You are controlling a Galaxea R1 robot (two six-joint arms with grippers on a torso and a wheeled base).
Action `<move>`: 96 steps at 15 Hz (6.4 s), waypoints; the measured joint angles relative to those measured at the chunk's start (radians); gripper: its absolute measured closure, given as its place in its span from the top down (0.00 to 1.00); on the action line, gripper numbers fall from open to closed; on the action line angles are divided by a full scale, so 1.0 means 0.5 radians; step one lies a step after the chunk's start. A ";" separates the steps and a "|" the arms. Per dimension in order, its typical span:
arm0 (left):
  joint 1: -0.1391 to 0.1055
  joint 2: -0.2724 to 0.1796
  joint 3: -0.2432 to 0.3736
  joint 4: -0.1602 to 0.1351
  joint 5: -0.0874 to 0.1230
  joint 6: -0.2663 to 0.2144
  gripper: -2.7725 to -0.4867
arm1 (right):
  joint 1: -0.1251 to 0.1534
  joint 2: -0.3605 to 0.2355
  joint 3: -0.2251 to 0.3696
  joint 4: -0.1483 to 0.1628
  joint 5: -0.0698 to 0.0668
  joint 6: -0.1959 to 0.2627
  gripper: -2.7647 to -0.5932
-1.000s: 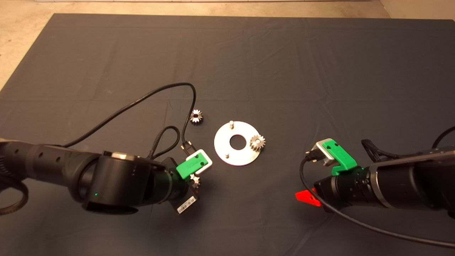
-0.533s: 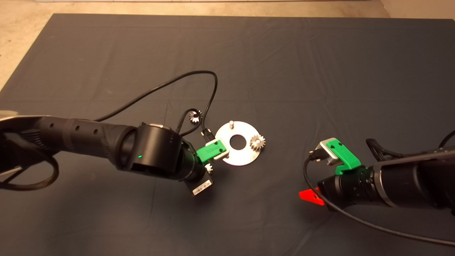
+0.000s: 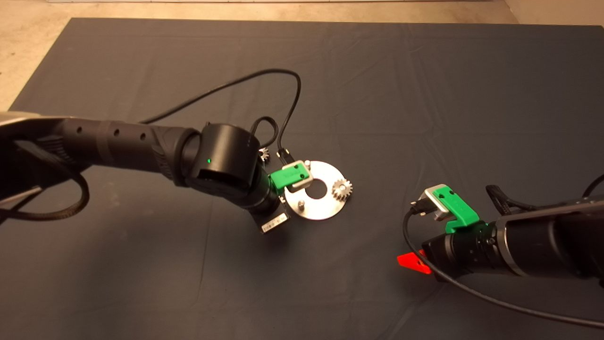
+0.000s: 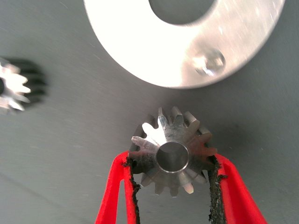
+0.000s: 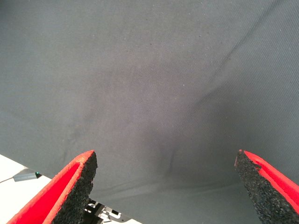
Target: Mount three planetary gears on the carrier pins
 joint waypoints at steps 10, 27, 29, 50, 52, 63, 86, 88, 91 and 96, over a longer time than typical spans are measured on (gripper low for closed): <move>-0.084 0.081 -0.043 -0.102 -0.006 -0.138 0.05 | 0.001 0.013 0.000 0.007 -0.001 -0.003 0.74; -0.051 0.181 -0.056 -0.021 -0.256 -0.286 0.05 | 0.006 0.050 0.000 0.010 -0.001 -0.007 0.74; -0.044 0.179 -0.056 -0.017 -0.260 -0.286 0.05 | 0.007 0.051 0.000 0.010 -0.001 -0.007 0.74; 0.078 0.165 -0.115 0.130 -0.182 -0.129 0.05 | 0.017 0.128 0.000 0.033 -0.002 -0.006 0.74; 0.078 0.164 -0.117 0.130 -0.181 -0.126 0.05 | 0.017 0.136 0.000 0.033 0.000 -0.006 0.74; 0.120 0.152 -0.117 0.160 -0.160 -0.094 0.05 | 0.049 -0.049 0.000 0.035 -0.004 -0.109 0.74; 0.116 0.191 -0.159 0.190 -0.094 0.010 0.05 | 0.089 -0.160 0.000 0.036 -0.002 -0.187 0.74; 0.118 0.191 -0.166 0.189 -0.094 0.038 0.05 | 0.089 -0.160 0.000 0.036 -0.002 -0.187 0.74; 0.122 0.185 -0.204 0.204 -0.090 0.040 0.05 | 0.089 -0.155 0.000 0.037 -0.002 -0.187 0.74; 0.122 0.180 -0.205 0.204 -0.098 0.041 0.05 | 0.089 -0.154 0.000 0.036 -0.003 -0.187 0.74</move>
